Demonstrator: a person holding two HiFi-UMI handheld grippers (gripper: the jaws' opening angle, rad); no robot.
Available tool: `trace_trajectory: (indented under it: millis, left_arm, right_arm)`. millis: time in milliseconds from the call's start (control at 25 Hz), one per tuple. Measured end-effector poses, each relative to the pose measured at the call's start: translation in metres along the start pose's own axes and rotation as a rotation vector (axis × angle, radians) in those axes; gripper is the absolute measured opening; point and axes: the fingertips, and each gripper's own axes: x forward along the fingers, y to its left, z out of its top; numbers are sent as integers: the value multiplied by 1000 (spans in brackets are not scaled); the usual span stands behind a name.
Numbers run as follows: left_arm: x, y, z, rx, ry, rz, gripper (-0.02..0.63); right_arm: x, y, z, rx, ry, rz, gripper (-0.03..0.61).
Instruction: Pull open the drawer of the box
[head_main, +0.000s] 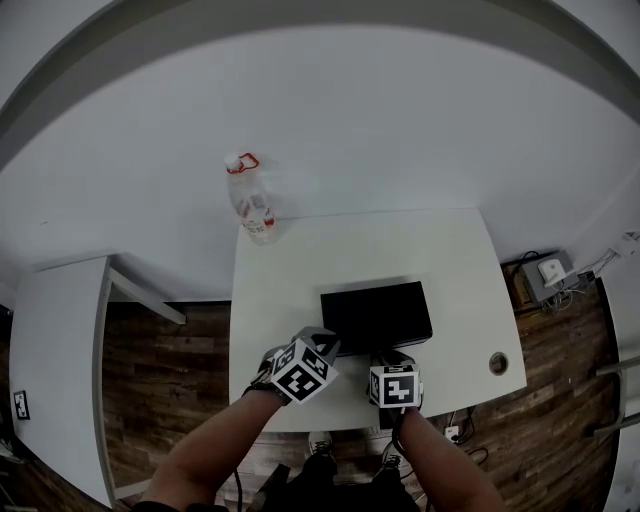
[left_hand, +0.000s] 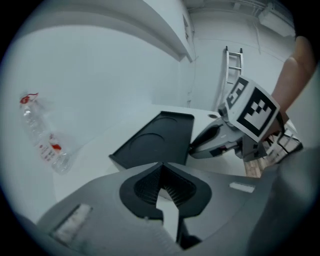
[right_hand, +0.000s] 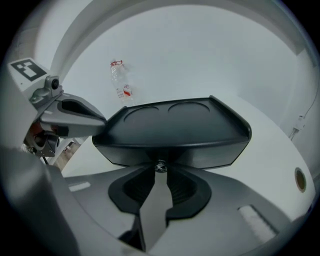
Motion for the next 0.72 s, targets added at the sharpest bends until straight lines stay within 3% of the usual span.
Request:
trace_trajectory:
  millis: [80,200,320,440,720]
  left_arm:
    - [6,-12,1,96,34,-28,6]
    - [7,-16,3,215,27,23,3]
    - [-2,-3,10,165,-41,80,3]
    - [-6,7,16,92,-73,78,3]
    - [15,11,9,136,26,66,3]
  right_arm:
    - [2,0,2,-6,-1,0,74]
    - [3,-1,3,-18,-1,2,72]
    - [4,1,2,-13,-1,8,72]
    - [4,0,1,13,-3,2,71]
    - [0,2,-2,37,-4,-2,71]
